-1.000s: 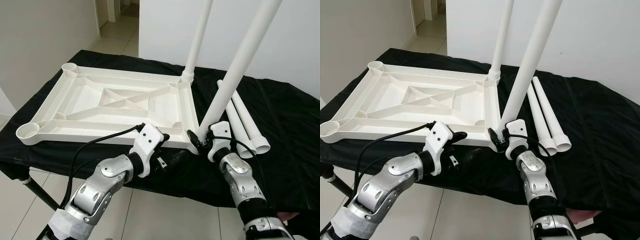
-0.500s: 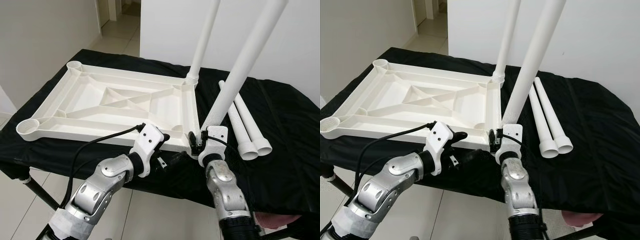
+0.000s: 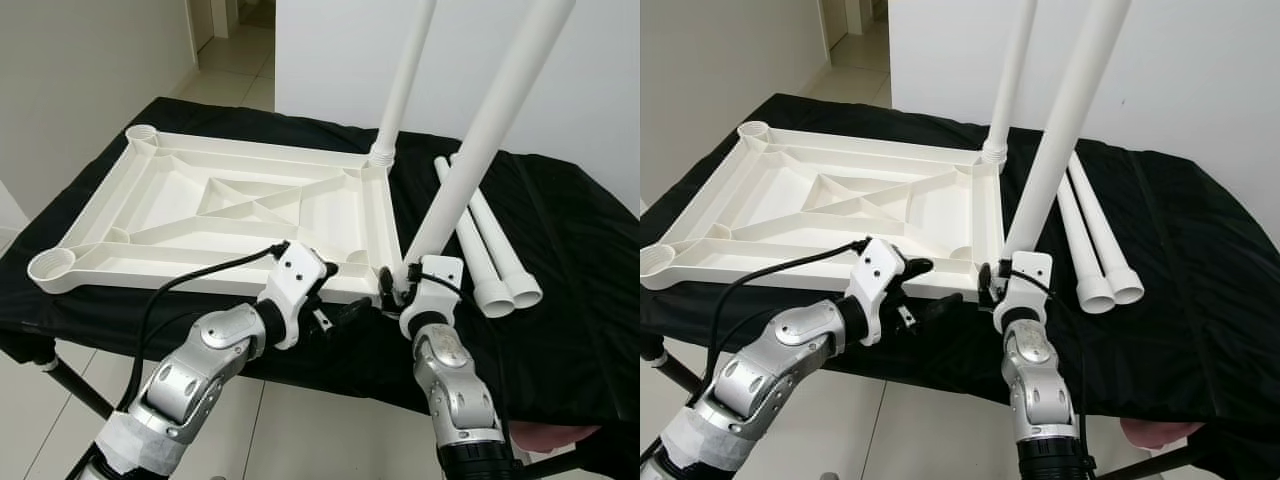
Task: Building children table
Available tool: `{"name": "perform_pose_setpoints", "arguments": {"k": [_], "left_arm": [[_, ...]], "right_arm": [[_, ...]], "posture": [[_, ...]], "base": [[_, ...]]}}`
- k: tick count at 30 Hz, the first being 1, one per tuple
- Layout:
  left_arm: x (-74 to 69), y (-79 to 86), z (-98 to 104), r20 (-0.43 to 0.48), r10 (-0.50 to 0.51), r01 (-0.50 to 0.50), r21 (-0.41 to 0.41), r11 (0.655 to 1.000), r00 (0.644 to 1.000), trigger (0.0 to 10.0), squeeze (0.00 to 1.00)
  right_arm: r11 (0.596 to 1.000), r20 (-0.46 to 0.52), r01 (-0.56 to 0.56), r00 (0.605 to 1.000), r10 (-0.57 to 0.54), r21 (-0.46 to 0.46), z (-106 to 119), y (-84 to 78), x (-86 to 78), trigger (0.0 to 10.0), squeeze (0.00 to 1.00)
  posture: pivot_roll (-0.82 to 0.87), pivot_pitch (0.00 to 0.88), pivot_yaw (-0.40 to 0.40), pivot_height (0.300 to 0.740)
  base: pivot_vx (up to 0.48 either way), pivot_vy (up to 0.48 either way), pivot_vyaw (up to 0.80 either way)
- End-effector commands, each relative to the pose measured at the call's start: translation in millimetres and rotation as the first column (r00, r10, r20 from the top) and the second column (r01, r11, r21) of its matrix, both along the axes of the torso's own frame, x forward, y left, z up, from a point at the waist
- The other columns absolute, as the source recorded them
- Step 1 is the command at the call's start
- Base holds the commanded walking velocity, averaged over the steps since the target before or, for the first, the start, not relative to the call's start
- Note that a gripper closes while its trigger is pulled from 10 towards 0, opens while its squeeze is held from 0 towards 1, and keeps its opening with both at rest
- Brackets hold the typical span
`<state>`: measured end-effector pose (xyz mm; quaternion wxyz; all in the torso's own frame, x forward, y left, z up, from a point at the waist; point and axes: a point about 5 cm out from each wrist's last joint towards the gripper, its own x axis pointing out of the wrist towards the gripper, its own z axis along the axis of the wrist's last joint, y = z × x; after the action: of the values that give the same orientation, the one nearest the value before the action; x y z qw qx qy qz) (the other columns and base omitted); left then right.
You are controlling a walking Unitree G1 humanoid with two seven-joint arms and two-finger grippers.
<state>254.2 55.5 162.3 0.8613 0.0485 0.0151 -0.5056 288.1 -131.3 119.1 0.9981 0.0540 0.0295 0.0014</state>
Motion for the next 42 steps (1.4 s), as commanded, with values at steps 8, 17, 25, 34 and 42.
{"name": "perform_pose_setpoints", "arguments": {"k": [8, 17, 25, 34, 42], "left_arm": [[2.7, 1.1, 1.7, 0.013, -0.041, 0.04, 0.018, 0.999, 0.999, 10.0, 0.0], [3.2, 1.9, 1.7, 0.012, -0.044, 0.044, 0.024, 0.999, 0.999, 10.0, 0.0], [-0.2, -0.8, 1.0, 0.006, -0.058, 0.058, 0.022, 0.998, 0.998, 10.0, 0.0], [-0.6, -0.4, 1.2, 0.006, -0.057, 0.057, 0.023, 0.998, 0.998, 10.0, 0.0], [-1.5, 0.0, 0.9, 0.004, -0.06, 0.06, 0.026, 0.998, 0.998, 10.0, 0.0]], "right_arm": [[0.98, 0.063, -0.18, 0.983, 0.175, 0.081, 9.0, -0.5, 7.6, 10.0, 0.0], [0.915, 0.091, -0.385, 0.914, 0.396, -0.12, 12.2, -16.6, 23.2, 10.0, 0.0], [0.81, 0.04, -0.54, 0.826, 0.562, -0.229, 8.4, -24.8, 34.0, 10.0, 0.0], [0.739, -0.006, -0.613, 0.771, 0.637, -0.279, 3.8, -28.8, 39.0, 3.6, 0.0], [0.724, -0.024, -0.641, 0.753, 0.658, -0.255, -4.7, -33.8, 39.5, 0.0, 0.0]], "posture": [[-0.05, 0.0, -0.031, 0.74], [-0.04, 0.0, -0.029, 0.74], [-0.03, 0.0, -0.031, 0.74], [-0.03, 0.0, -0.031, 0.74], [-0.03, 0.0, -0.031, 0.74]], "base": [[0.0, 0.0, 0.0], [0.0, 0.0, 0.0], [0.0, 0.0, 0.0], [0.0, 0.0, 0.0], [0.0, 0.0, 0.0]]}}
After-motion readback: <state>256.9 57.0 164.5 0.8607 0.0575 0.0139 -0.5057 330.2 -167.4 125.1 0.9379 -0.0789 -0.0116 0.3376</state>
